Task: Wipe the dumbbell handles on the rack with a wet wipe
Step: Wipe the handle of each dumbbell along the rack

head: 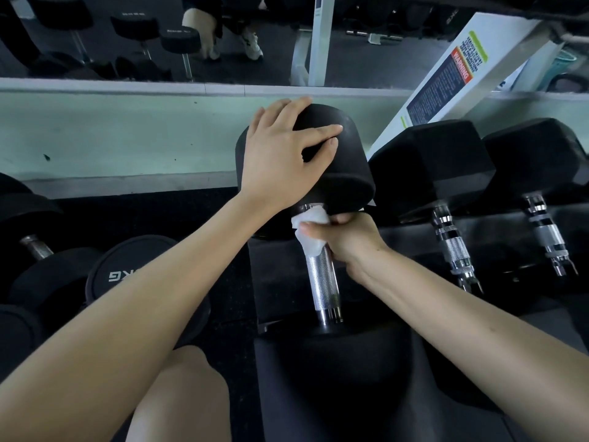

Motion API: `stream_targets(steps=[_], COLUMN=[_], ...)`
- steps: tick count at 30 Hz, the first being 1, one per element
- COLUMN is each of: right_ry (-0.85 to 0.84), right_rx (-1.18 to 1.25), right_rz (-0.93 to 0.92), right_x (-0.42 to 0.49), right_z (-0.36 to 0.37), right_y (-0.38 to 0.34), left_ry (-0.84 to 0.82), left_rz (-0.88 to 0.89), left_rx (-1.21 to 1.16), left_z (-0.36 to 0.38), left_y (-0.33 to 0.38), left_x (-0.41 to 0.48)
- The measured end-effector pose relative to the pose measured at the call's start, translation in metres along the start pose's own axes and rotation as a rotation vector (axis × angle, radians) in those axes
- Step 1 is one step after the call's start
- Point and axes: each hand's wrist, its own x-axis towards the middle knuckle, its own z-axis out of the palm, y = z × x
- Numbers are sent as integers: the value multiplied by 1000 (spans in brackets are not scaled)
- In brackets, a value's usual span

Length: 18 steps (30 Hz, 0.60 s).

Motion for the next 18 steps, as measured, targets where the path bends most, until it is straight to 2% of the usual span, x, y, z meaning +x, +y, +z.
stream_targets(steps=[3,8,14,18], right_ry=[-153,-401,-477,-523], right_rx=[-194,-716,-862,-789], right_rz=[22,90,65,30], right_x=[-14,-33,-30,-25], right_z=[-16,-40,-40,-43], right_y=[13,19,21,22], left_ry=[-8,-15,-5,-4], left_rz=[-5,-7,-1,2], left_rx=[-9,-4,-10,-17], left_z=[-1,-3,-1,-1], left_y=[-1,0,-1,-2], left_x=[-1,0,0,0])
